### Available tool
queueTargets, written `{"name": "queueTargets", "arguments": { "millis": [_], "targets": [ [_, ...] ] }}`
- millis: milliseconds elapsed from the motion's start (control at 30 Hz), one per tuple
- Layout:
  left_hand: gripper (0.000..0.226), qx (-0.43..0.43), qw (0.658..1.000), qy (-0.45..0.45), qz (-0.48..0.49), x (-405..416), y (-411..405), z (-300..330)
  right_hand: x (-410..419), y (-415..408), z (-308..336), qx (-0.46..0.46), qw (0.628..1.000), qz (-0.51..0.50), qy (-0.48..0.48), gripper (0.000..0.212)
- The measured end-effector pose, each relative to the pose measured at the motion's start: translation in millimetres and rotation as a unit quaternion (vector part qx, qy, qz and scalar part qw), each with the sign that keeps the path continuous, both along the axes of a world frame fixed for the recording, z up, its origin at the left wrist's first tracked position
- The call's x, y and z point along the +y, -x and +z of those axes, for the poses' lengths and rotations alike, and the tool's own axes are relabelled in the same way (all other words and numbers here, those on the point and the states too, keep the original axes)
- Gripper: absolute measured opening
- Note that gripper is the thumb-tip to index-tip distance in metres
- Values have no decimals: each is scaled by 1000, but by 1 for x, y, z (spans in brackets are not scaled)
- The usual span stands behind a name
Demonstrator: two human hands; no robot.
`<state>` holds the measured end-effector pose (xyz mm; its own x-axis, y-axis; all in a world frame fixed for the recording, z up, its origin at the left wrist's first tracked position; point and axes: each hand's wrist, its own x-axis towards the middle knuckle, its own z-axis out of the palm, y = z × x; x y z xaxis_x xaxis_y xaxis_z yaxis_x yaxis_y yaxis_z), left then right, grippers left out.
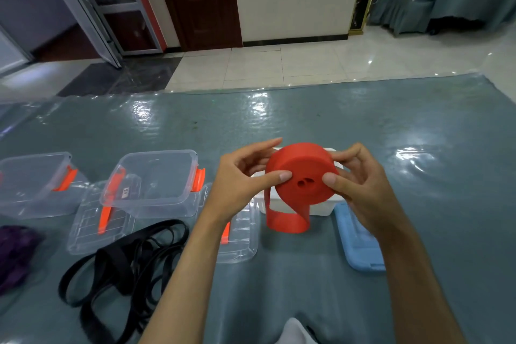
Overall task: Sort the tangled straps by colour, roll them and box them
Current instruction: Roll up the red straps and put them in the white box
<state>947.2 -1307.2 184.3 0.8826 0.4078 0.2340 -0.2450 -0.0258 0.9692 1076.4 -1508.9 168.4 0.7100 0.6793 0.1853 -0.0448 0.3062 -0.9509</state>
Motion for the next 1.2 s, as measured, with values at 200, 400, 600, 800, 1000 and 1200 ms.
{"name": "queueTargets", "arguments": {
  "millis": [200, 400, 600, 800, 1000, 1200],
  "targets": [
    [32, 4, 1000, -17, 1, 2, -7, -11, 7, 0, -1, -95, 994, -32, 50, 56],
    [50, 34, 999, -19, -31, 16, -9, -9, 12, -8, -13, -67, 997, -44, 16, 36],
    [36, 36, 999, -13, 24, 11, -20, -19, 9, -23, -22, -42, 996, -3, 81, 65],
    [48, 59, 996, -14, -60, 22, -24, -29, 16, -27, -31, 0, 998, -54, 26, 58],
    [51, 80, 995, 13, -50, 19, -38, -44, 10, -37, -45, 61, 996, -24, 68, 64],
    [33, 70, 995, 71, 30, -1, -48, -73, 12, -42, -55, 82, 993, -65, 58, 78]
  ]
}}
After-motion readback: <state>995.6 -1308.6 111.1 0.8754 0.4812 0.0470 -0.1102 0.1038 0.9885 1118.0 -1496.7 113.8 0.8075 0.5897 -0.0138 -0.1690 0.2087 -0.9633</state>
